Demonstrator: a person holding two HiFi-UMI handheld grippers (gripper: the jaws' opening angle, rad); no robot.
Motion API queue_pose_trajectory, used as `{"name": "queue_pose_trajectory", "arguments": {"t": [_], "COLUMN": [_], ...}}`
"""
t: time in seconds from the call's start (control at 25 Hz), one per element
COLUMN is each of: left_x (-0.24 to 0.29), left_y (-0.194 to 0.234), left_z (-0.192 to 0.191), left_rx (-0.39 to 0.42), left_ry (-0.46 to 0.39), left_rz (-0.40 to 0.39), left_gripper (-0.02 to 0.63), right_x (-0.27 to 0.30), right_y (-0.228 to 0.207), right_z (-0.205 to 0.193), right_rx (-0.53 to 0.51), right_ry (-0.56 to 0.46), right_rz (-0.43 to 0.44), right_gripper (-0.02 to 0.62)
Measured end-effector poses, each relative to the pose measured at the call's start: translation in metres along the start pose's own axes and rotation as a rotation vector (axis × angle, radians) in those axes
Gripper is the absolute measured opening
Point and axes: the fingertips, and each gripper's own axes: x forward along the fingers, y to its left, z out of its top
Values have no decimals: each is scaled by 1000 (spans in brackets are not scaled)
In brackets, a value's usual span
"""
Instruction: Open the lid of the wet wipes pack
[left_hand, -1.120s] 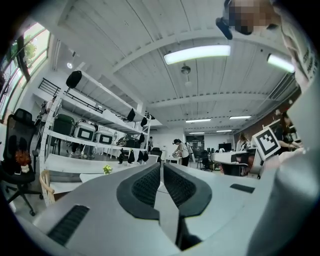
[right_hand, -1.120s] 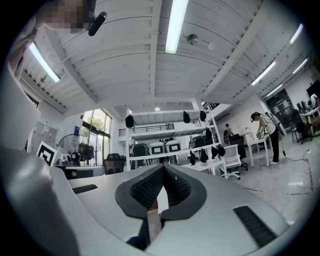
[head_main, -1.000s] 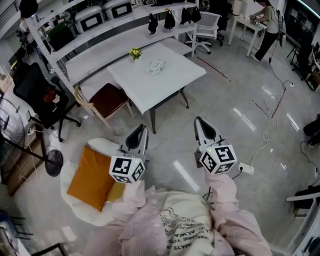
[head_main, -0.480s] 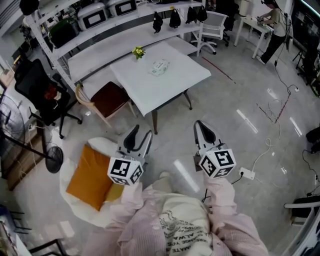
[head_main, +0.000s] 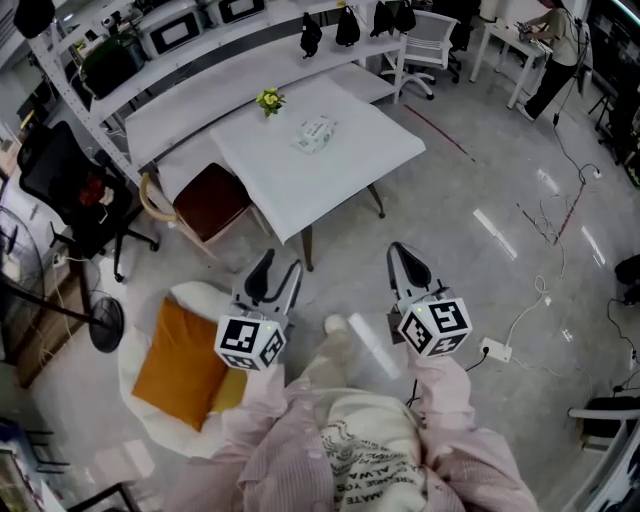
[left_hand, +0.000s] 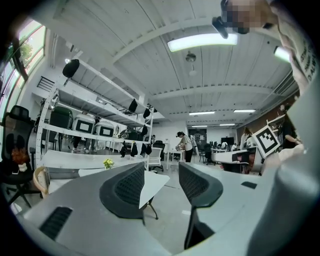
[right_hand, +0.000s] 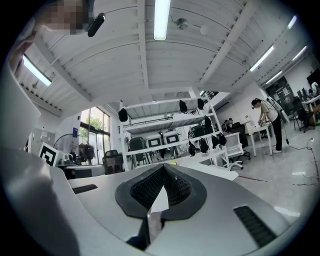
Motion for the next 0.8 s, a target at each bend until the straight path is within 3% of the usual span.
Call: {"name": "queue_pose_trajectory", "arguments": {"t": [0.8], "left_x": [199], "left_y": [96], "left_z": [-18], "left_rx": [-39], "left_ry": [97], "left_rz": [-35], "left_gripper": [195], "right_x": [183], "right_y": [-101], "right_z": [-10], "right_rx": [54], "right_ry": [103], "right_rz": [-30], "right_gripper": [0]}}
